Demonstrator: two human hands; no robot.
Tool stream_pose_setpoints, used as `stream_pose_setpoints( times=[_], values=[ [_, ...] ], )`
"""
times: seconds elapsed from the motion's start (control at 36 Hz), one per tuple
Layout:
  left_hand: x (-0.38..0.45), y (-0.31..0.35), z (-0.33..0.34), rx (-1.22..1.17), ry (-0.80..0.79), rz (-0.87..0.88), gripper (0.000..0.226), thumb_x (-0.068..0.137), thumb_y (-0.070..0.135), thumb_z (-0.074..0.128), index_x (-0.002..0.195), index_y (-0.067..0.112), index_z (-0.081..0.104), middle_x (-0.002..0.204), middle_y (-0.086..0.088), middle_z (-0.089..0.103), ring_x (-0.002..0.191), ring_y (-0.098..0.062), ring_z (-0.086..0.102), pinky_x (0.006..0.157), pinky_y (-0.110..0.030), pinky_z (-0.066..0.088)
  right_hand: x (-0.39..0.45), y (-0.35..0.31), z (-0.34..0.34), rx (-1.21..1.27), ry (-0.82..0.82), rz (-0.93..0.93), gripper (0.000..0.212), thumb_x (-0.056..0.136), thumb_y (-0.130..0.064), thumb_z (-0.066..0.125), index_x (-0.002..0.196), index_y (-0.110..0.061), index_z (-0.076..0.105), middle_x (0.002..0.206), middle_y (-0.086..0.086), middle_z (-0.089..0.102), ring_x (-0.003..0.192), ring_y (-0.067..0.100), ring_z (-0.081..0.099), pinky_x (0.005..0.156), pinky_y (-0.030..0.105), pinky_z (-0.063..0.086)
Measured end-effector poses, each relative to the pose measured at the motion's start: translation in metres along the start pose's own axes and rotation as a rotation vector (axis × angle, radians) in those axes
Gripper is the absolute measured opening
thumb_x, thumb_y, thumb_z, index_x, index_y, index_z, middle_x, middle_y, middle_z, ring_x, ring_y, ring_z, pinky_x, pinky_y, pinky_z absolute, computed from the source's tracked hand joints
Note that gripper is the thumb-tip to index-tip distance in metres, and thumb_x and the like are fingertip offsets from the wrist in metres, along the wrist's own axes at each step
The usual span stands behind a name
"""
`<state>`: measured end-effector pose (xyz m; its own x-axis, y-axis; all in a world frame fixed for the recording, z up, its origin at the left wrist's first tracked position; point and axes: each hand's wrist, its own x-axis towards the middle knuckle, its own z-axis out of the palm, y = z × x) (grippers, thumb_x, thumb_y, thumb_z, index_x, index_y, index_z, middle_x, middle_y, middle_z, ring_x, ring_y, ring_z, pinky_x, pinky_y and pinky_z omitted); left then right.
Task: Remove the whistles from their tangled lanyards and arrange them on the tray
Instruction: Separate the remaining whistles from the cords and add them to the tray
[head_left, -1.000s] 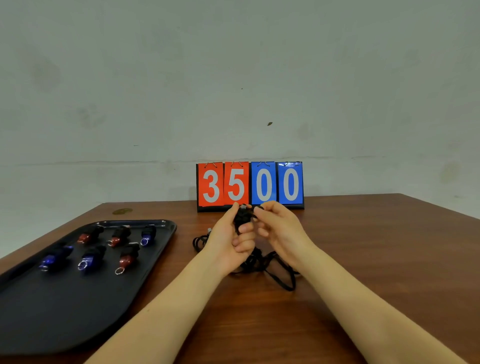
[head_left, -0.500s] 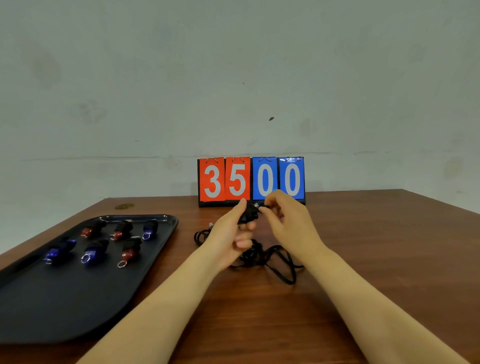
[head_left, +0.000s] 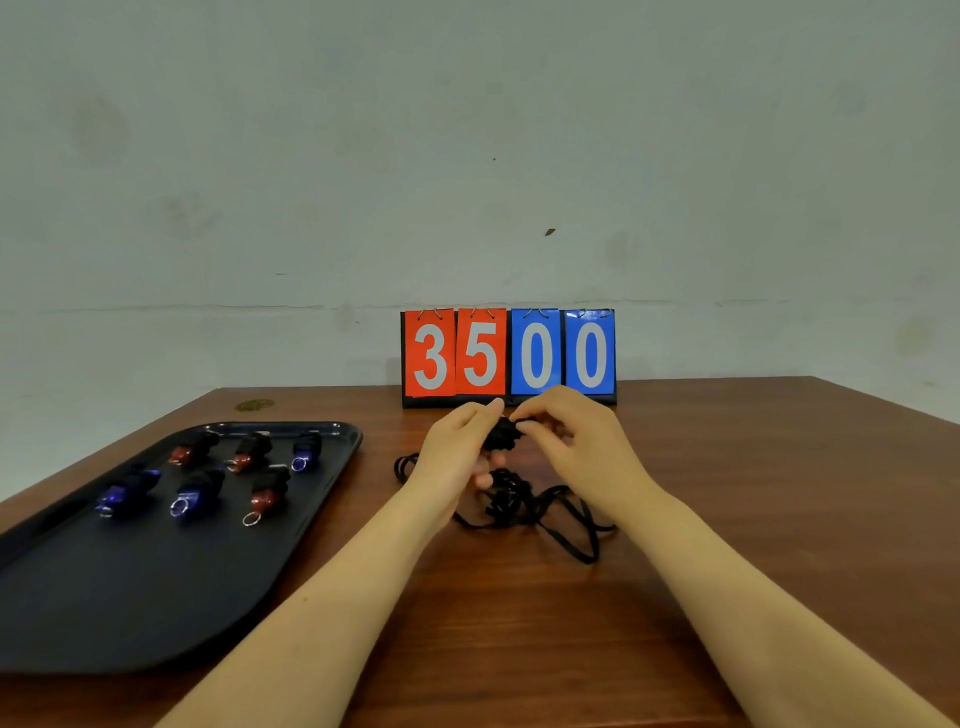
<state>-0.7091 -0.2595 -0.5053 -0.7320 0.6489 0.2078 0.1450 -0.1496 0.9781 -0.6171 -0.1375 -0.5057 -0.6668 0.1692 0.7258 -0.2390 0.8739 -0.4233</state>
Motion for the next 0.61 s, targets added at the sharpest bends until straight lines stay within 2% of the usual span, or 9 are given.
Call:
stream_pose_setpoints(
  times=[0.11, 0.19, 0.25, 0.31, 0.36, 0.44, 0.61],
  values=[
    [0.001, 0.000, 0.000, 0.006, 0.008, 0.021, 0.033, 0.101, 0.036, 0.047, 0.107, 0.008, 0.062, 0.065, -0.003, 0.059, 0.044, -0.006, 0.044, 0.046, -0.020, 0.037, 0.003, -0.006, 0.000, 0.170, 0.036, 0.155, 0.024, 0.090, -0.018, 0.065, 0.088, -0.042, 0.061, 0.091, -0.019, 0.063, 0.088, -0.005, 0.059, 0.077, 0.009, 0.047],
    [0.002, 0.000, -0.001, -0.005, 0.009, 0.026, 0.031, 0.102, 0.035, 0.044, 0.102, 0.010, 0.062, 0.060, -0.003, 0.057, 0.046, -0.009, 0.041, 0.050, -0.023, 0.037, 0.006, -0.011, -0.003, 0.462, 0.010, 0.416, 0.008, 0.089, -0.019, 0.066, 0.094, -0.025, 0.068, 0.088, -0.006, 0.068, 0.070, 0.000, 0.061, 0.065, 0.014, 0.052],
    [0.002, 0.000, -0.001, -0.021, -0.003, 0.031, 0.030, 0.102, 0.034, 0.043, 0.100, 0.011, 0.062, 0.061, -0.003, 0.057, 0.048, -0.010, 0.042, 0.052, -0.023, 0.038, 0.006, -0.010, -0.006, 0.720, -0.077, 0.594, 0.016, 0.088, -0.022, 0.067, 0.101, -0.012, 0.068, 0.088, 0.001, 0.069, 0.073, 0.008, 0.062, 0.067, 0.019, 0.052],
    [0.001, 0.001, -0.001, -0.055, -0.023, 0.031, 0.029, 0.102, 0.032, 0.043, 0.101, 0.011, 0.063, 0.063, -0.005, 0.058, 0.048, -0.009, 0.043, 0.052, -0.023, 0.040, 0.005, -0.007, -0.008, 0.929, -0.163, 0.665, 0.020, 0.089, -0.023, 0.065, 0.101, -0.007, 0.068, 0.084, 0.003, 0.068, 0.075, 0.012, 0.062, 0.069, 0.021, 0.052],
    [0.000, 0.002, 0.000, -0.105, -0.047, 0.025, 0.030, 0.103, 0.031, 0.043, 0.104, 0.010, 0.063, 0.066, -0.005, 0.058, 0.049, -0.009, 0.045, 0.053, -0.022, 0.043, 0.005, -0.005, -0.008, 1.033, -0.178, 0.673, 0.019, 0.090, -0.022, 0.063, 0.099, -0.006, 0.066, 0.081, 0.004, 0.067, 0.072, 0.011, 0.062, 0.065, 0.019, 0.052],
    [-0.003, 0.004, 0.002, -0.172, -0.074, -0.003, 0.028, 0.103, 0.029, 0.042, 0.105, 0.009, 0.062, 0.070, -0.005, 0.061, 0.052, -0.008, 0.046, 0.053, -0.022, 0.045, 0.006, -0.005, -0.008, 1.061, -0.143, 0.663, 0.015, 0.092, -0.020, 0.060, 0.093, -0.005, 0.064, 0.075, 0.003, 0.064, 0.066, 0.009, 0.060, 0.060, 0.017, 0.051],
    [-0.001, 0.003, 0.006, -0.192, -0.030, -0.091, 0.033, 0.102, 0.033, 0.042, 0.110, 0.006, 0.058, 0.065, -0.004, 0.049, 0.045, -0.008, 0.038, 0.044, -0.021, 0.037, 0.005, -0.009, -0.005, 0.874, -0.081, 0.590, 0.017, 0.093, -0.018, 0.060, 0.085, -0.004, 0.065, 0.070, 0.001, 0.065, 0.063, 0.008, 0.057, 0.062, 0.019, 0.049]
  ],
)
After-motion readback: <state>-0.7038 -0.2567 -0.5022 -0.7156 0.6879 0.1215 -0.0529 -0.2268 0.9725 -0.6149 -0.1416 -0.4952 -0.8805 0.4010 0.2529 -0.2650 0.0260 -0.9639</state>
